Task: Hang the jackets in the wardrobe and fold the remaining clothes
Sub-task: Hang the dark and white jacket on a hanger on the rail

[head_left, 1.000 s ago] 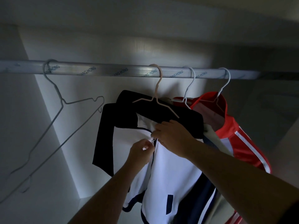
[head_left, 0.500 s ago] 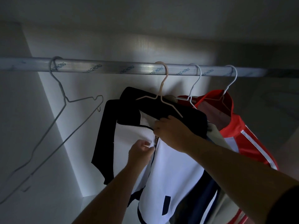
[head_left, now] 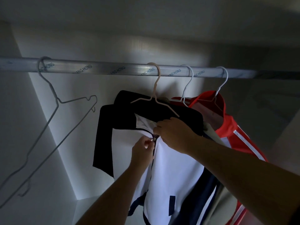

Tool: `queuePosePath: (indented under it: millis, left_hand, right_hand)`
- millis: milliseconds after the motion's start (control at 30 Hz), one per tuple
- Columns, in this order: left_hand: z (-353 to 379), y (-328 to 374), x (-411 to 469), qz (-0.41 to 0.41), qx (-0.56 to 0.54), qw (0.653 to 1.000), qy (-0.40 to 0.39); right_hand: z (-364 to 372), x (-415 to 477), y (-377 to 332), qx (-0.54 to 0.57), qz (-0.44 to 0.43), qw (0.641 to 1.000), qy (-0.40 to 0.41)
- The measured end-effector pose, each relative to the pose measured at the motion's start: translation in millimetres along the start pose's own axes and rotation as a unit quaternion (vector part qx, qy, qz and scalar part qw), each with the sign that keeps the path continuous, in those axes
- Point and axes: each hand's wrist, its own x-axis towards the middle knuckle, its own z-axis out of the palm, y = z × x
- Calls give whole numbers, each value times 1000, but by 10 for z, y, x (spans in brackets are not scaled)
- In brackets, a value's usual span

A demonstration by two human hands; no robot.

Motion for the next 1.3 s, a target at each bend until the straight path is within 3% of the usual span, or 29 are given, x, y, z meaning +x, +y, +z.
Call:
queuePosePath:
  millis: [133, 533, 567, 633, 700, 800, 967, 1067, 1167, 1300]
  left_hand:
    - [-174, -42, -90, -54, -44, 995, -74]
    - [-547, -99, -220, -125, -182, 974, -58]
    - [-535, -143, -250, -116, -140, 983, -33]
    - [-480, -253, -319, -36, 49, 998, 20]
    - [-382, -267, -370, 39, 173, 983, 51]
    - [-226, -165, -301, 88, 257, 959, 87]
    - [-80, -164, -258, 72, 282, 953, 81]
    - [-73, -243, -325, 51, 317, 945, 58]
    - [-109, -374, -386, 20, 334, 942, 8]
    - [-158, -413, -423, 0, 322, 947, -3]
  right_hand:
    - [37, 22, -71, 37, 4, 999, 26]
    - [118, 190, -335, 155, -6, 987, 41]
    - [97, 194, -333, 173, 8, 984, 35]
    - [35, 197, -308, 203, 43, 978, 18]
    - [-33, 189, -289, 208, 64, 976, 14]
    - [-129, 174, -315, 150, 72, 985, 40]
    - [-282, 110, -282, 110, 100, 982, 115]
    - [-421, 30, -266, 140, 95, 975, 143]
    - [-608, 68, -108, 156, 139, 960, 188]
    - [-744, 129, 32, 185, 174, 943, 215]
